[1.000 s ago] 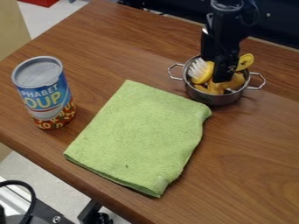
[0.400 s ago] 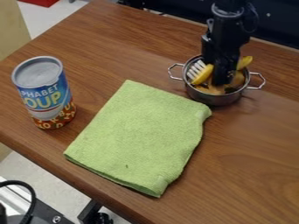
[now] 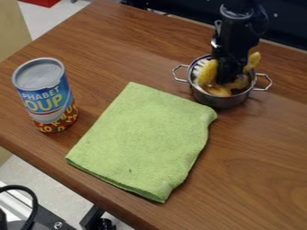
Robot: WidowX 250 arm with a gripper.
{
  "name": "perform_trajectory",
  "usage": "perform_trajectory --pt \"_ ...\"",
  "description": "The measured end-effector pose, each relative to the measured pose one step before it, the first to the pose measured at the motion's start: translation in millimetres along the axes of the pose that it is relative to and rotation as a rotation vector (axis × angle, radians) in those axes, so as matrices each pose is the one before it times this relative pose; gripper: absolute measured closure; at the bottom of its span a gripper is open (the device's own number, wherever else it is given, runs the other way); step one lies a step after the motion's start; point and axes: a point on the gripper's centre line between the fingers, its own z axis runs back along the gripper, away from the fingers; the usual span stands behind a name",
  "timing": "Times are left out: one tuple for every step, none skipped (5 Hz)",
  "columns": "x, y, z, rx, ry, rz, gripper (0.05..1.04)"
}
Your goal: Moved the yellow brush from the silver pot to the right side of the mint green cloth .
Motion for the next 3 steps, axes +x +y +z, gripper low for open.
perform_trajectory --pt "-1.66 1.94 0.20 0.0003 0.0026 0.0284 0.802" --pt "-5.07 0.15 0.32 -0.0239 0.0123 0.0167 0.802" --pt "0.54 4.48 10.72 0.0270 -0.0258 0.0300 0.802"
